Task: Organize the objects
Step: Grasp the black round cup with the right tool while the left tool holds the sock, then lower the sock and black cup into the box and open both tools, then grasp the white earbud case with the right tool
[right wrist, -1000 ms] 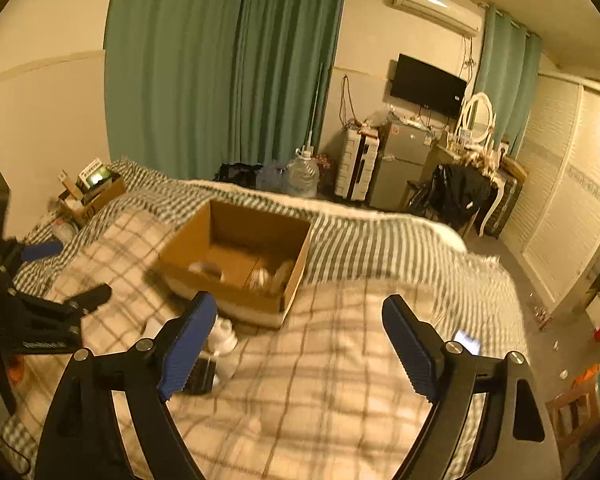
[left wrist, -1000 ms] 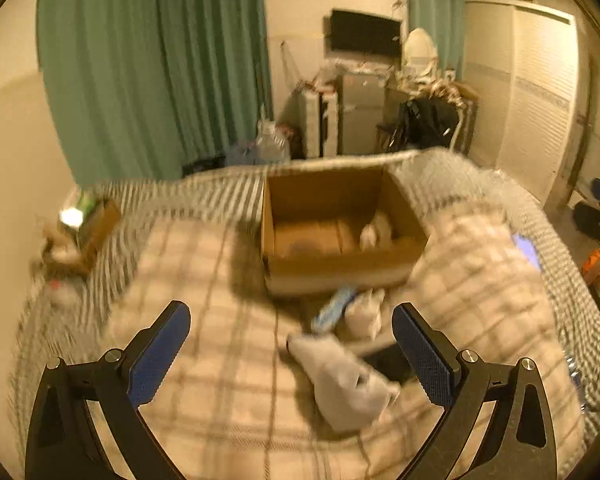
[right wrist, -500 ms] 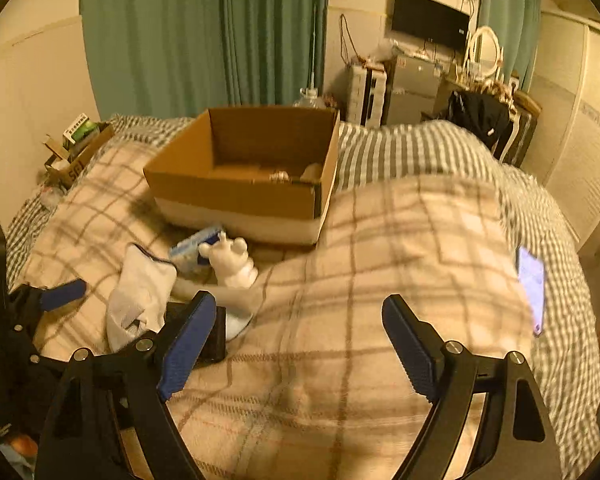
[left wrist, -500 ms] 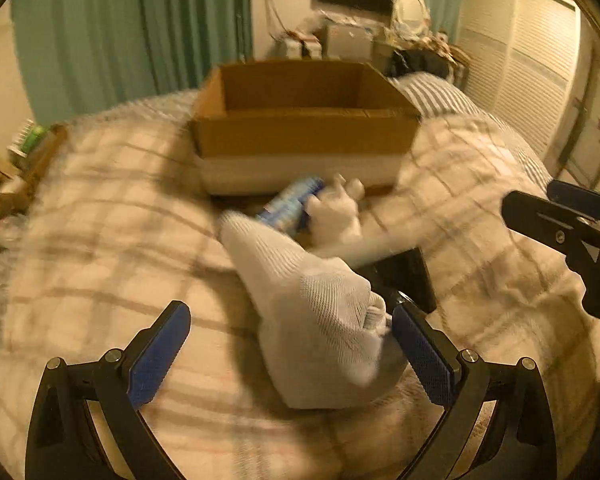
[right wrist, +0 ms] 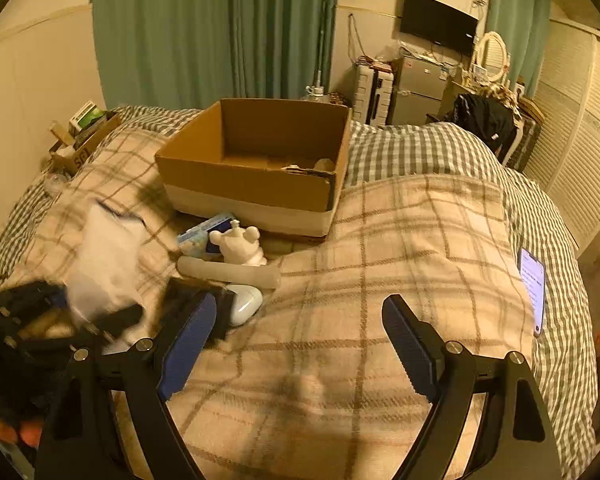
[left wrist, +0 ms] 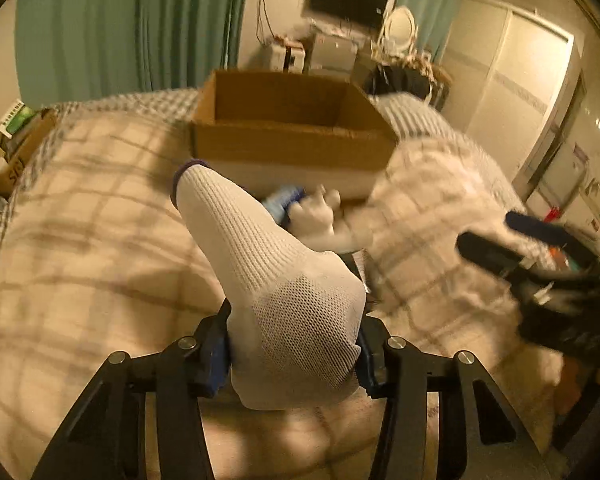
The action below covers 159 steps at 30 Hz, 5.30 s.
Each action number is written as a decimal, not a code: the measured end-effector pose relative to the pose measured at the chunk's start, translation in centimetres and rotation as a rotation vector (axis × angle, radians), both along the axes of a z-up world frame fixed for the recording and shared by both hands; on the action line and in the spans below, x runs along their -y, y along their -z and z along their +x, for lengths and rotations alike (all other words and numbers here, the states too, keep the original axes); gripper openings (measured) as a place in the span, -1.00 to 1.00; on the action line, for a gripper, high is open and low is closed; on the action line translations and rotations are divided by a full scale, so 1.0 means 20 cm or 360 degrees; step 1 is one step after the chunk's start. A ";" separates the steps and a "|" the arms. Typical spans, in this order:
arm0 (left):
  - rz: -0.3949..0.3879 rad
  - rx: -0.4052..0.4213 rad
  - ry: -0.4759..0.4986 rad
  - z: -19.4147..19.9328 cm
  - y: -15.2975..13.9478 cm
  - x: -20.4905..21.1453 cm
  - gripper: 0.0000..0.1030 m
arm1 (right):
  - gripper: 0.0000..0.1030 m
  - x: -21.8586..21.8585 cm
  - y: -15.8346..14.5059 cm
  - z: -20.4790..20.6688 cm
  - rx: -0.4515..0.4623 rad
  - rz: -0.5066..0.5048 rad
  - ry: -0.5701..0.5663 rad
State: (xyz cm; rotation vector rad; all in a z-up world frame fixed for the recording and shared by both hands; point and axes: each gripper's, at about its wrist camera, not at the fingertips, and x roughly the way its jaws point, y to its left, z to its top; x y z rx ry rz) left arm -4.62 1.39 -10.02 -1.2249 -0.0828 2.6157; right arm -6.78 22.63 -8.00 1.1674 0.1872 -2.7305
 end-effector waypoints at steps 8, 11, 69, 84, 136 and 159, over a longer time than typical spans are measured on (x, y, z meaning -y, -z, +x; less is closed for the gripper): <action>-0.0039 -0.0009 -0.0146 -0.04 -0.07 0.20 -0.02 | 0.65 0.17 0.05 -0.10 0.0112 -0.0002 -0.0161; -0.0039 -0.0006 -0.0187 -0.04 -0.05 0.26 -0.02 | 0.65 0.27 0.09 -0.11 0.0148 0.0026 -0.0236; -0.0183 -0.0219 0.0062 -0.65 -0.89 0.00 -0.03 | 0.23 0.20 -1.10 -0.61 -0.0210 -0.0059 -0.0159; -0.0214 -0.0035 0.0118 -1.21 -0.35 -0.05 -0.04 | 0.23 0.18 -0.36 -1.20 0.0116 -0.0067 -0.0174; -0.0208 -0.0259 -0.0247 -0.15 -0.26 0.16 1.00 | 0.55 0.05 -0.30 -0.10 -0.0100 -0.0030 -0.0080; -0.0241 0.0006 -0.0404 -0.24 0.08 0.23 1.00 | 0.13 0.34 0.51 -0.36 0.0540 0.0132 -0.0261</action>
